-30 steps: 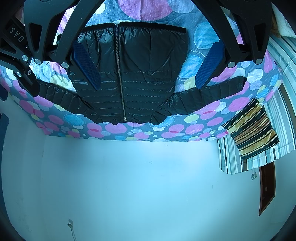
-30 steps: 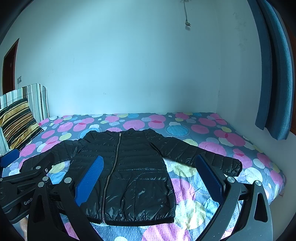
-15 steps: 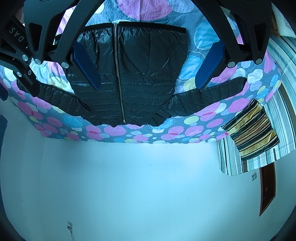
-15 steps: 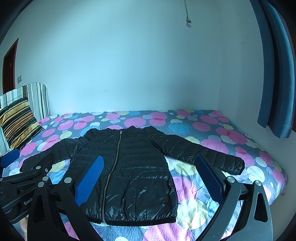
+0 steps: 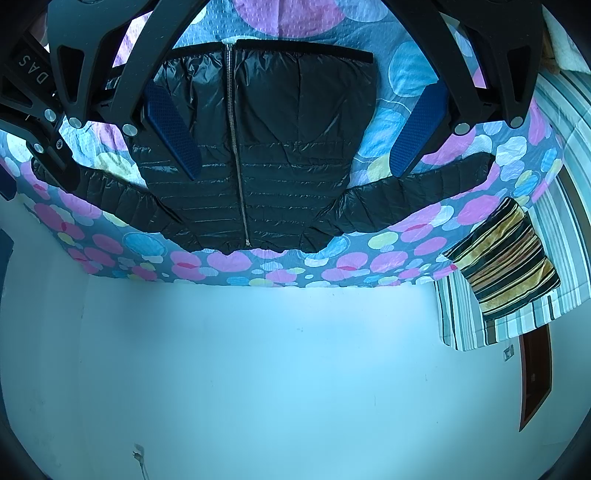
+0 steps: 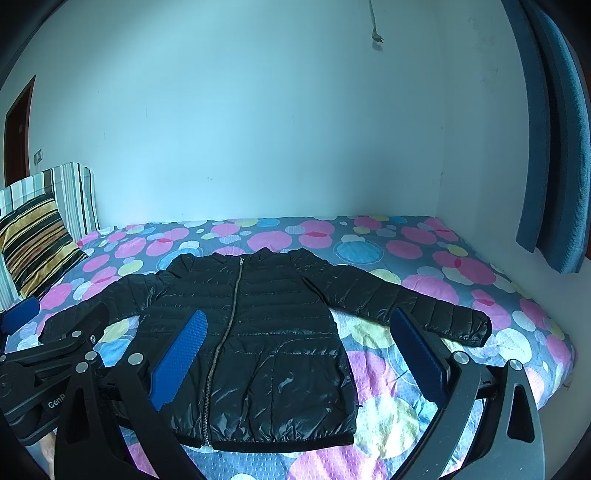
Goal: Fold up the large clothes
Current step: 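Grasp the black jacket's sleeve cuff with the right gripper, then lift the sleeve and fold it across the jacket body with the right gripper, then lower the sleeve onto the jacket and open the right gripper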
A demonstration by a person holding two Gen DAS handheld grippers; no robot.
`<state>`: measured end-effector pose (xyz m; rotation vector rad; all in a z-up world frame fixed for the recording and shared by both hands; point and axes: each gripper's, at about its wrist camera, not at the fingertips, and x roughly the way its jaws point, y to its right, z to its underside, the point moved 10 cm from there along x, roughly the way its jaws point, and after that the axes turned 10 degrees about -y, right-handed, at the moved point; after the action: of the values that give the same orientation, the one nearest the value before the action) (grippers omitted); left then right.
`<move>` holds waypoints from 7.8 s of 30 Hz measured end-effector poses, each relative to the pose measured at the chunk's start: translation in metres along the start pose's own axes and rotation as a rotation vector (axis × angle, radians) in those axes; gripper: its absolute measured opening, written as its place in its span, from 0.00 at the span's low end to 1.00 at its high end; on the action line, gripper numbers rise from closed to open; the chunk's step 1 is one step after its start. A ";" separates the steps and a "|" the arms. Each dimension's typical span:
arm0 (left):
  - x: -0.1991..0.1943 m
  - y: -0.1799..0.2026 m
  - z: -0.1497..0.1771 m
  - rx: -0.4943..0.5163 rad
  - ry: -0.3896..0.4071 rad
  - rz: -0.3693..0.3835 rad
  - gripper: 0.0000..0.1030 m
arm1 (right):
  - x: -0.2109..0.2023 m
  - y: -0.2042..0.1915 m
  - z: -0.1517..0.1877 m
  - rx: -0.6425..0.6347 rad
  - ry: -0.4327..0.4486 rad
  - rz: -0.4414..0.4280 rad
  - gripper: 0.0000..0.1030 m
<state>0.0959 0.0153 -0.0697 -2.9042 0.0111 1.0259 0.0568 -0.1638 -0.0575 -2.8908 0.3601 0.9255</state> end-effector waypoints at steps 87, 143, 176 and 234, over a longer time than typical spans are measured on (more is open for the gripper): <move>0.279 -0.305 0.089 -0.137 -0.527 -0.858 0.98 | 0.339 -0.049 -0.096 0.216 -0.326 -0.369 0.18; 0.274 -0.306 0.084 -0.133 -0.532 -0.862 0.98 | 0.383 -0.021 -0.101 0.152 -0.340 -0.238 0.21; 0.273 -0.305 0.082 -0.113 -0.534 -0.884 0.98 | 0.476 0.031 -0.060 0.225 -0.500 -0.143 0.11; 0.251 -0.321 0.100 -0.330 -0.545 -0.694 0.98 | 0.405 0.069 0.042 -0.014 -0.460 0.225 0.52</move>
<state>0.2373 0.3452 -0.2874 -2.3986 -1.1797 1.6893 0.3358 -0.3036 -0.3282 -2.5702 0.6402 1.5841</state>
